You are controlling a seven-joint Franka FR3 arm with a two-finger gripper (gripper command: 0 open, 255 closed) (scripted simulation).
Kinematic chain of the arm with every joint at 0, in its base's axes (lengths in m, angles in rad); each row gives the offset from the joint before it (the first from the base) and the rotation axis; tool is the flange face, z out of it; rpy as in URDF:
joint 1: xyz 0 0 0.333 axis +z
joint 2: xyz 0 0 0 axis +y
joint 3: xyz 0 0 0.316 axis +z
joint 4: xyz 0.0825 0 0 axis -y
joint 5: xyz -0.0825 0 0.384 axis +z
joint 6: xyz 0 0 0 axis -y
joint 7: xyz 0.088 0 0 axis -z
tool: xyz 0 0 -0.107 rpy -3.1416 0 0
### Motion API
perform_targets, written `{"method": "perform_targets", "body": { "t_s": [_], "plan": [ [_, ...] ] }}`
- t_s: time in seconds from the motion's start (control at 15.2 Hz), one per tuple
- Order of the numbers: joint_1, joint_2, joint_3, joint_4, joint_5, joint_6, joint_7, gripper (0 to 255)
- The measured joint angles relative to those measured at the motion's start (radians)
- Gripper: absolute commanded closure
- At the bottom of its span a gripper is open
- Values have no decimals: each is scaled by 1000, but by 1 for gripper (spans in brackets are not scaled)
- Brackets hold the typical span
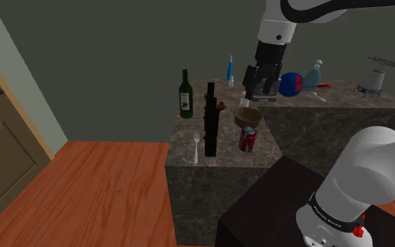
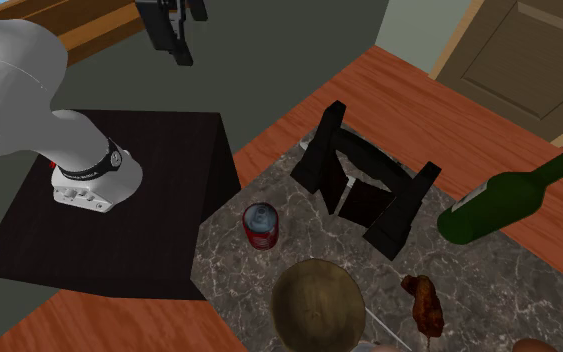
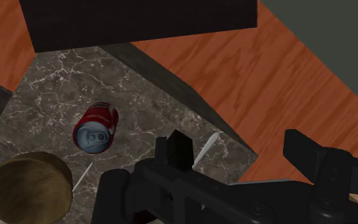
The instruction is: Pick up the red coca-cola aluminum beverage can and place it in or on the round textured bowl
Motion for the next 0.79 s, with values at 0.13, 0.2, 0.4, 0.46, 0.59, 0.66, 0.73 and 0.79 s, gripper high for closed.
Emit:
{"method": "perform_targets", "body": {
  "t_s": [0.13, 0.2, 0.4, 0.46, 0.59, 0.66, 0.73, 0.79],
  "plan": [
    [-3, 10, -4, -4, -5, 10, -5, 0],
    [-7, 24, -8, -18, -12, 32, -11, 0],
    [-22, 93, -20, -45, -36, 108, -29, 0],
    [-27, 116, -23, -53, -44, 132, -34, 0],
    [-39, 177, -34, -61, -62, 187, -46, 0],
    [-47, 198, -42, -69, -73, 209, -55, 0],
    [-52, 224, -45, -76, -81, 236, -59, 0],
    [-57, 253, -48, -77, -89, 261, -60, 0]
  ]
}}
